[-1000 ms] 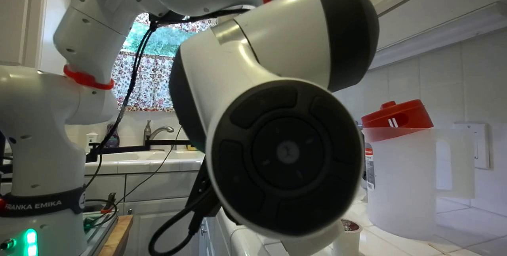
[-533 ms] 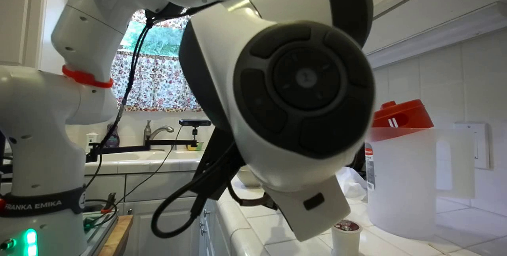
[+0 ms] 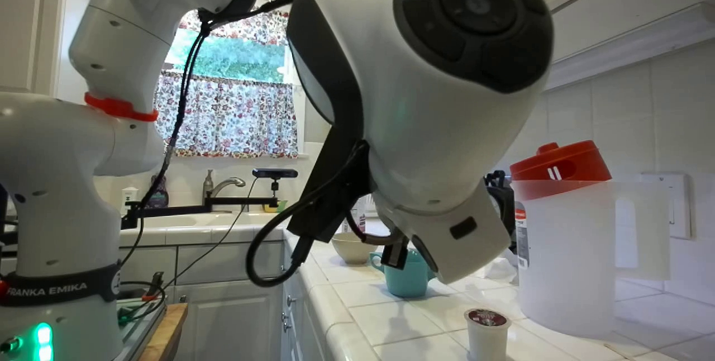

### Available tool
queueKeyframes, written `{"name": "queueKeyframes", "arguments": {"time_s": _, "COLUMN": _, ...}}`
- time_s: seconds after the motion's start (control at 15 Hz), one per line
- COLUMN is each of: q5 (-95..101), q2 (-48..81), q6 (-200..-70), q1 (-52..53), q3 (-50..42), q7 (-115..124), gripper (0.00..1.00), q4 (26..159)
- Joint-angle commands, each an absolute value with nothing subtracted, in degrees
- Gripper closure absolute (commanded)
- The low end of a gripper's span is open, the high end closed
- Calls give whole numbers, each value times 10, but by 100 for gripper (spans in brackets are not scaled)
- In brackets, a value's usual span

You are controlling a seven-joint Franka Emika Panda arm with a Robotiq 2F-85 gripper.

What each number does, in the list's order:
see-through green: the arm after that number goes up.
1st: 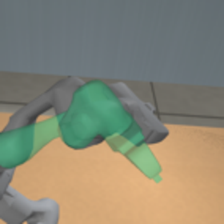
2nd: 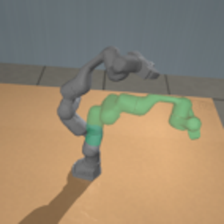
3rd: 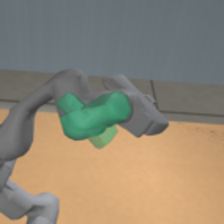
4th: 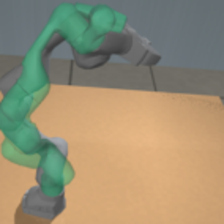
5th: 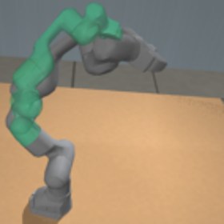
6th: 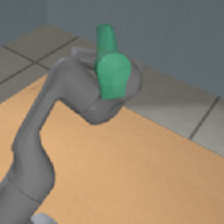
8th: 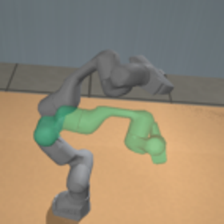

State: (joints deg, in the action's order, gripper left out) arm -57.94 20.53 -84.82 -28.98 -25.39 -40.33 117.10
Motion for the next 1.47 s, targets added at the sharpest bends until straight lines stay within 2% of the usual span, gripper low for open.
{"name": "queueKeyframes", "arguments": {"time_s": 0.0, "q5": -549, "q2": 195, "q6": -861, "q1": -289, "q3": -249, "q7": -373, "gripper": 99, "q4": 1163}}
{"name": "queueKeyframes", "arguments": {"time_s": 1.4, "q5": -453, "q2": 171, "q6": -879, "q1": -276, "q3": -216, "q7": -289, "gripper": 99, "q4": 1090}}
